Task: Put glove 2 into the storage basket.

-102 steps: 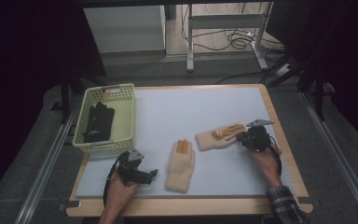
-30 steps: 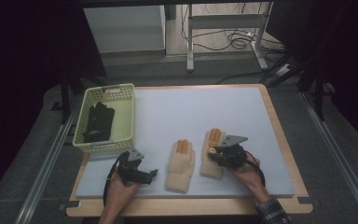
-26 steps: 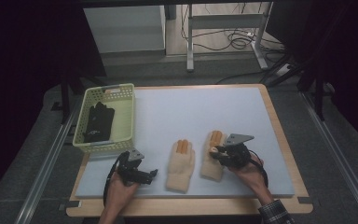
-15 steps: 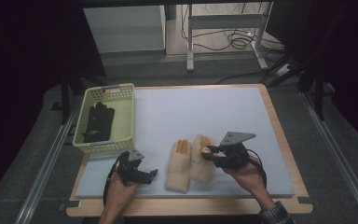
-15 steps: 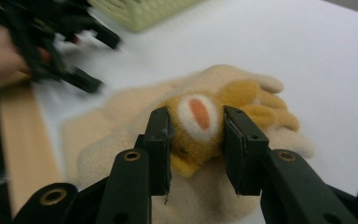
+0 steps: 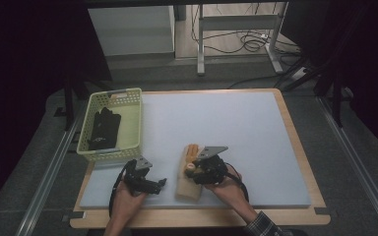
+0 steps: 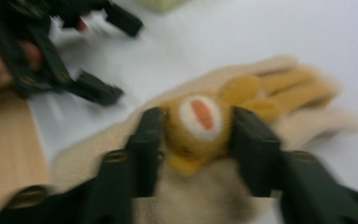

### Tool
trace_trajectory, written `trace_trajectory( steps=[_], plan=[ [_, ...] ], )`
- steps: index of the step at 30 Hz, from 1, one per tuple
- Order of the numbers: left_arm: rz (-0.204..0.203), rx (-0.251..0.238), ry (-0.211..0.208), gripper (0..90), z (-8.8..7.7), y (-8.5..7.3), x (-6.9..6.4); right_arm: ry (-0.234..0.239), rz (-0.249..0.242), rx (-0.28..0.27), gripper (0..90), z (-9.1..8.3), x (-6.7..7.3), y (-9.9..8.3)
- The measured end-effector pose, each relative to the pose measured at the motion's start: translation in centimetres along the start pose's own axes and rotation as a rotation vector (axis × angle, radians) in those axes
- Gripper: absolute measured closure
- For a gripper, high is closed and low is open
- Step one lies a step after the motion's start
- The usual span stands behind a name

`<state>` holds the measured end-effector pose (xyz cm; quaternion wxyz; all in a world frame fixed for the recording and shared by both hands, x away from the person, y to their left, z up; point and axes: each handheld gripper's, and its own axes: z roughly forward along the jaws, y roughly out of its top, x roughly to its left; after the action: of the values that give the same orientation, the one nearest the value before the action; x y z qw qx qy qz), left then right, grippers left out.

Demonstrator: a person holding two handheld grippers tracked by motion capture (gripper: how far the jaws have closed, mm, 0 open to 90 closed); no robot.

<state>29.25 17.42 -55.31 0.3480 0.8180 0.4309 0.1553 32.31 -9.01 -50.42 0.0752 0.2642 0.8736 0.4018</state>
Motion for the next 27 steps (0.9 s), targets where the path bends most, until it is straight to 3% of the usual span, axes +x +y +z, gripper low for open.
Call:
trace_trajectory(
  steps=[3, 7, 9, 12, 14, 17, 22, 27],
  plan=[
    [0.005, 0.004, 0.000, 1.0, 0.0, 0.0, 0.0, -0.006, -0.006, -0.016, 32.6, -0.2, 0.1, -0.3],
    [0.005, 0.005, -0.001, 1.0, 0.0, 0.0, 0.0, -0.025, -0.021, -0.065, 32.1, -2.9, -0.8, -0.4],
    [0.005, 0.005, 0.000, 0.9, 0.0, 0.0, 0.0, -0.031, -0.013, -0.074, 39.2, -4.1, -1.6, -1.0],
    [0.009, 0.008, -0.001, 0.9, 0.0, 0.0, 0.1, -0.050, -0.005, -0.058, 59.6, -4.8, -2.6, -2.8],
    [0.008, 0.009, -0.001, 0.9, 0.0, 0.0, 0.1, -0.046, -0.003, -0.037, 68.8, -4.7, -2.9, -4.1],
    [0.005, 0.006, -0.001, 0.9, 0.0, 0.0, 0.0, 0.003, -0.004, -0.021, 74.5, -4.0, -2.7, -5.3],
    [0.003, 0.005, -0.001, 0.9, 0.0, 0.0, 0.0, 0.046, -0.053, 0.003, 74.8, -2.7, -1.1, -5.9],
    [0.002, 0.005, -0.002, 0.9, 0.0, 0.0, 0.1, 0.076, -0.077, 0.005, 74.8, -1.2, 0.5, -5.2]
  ],
)
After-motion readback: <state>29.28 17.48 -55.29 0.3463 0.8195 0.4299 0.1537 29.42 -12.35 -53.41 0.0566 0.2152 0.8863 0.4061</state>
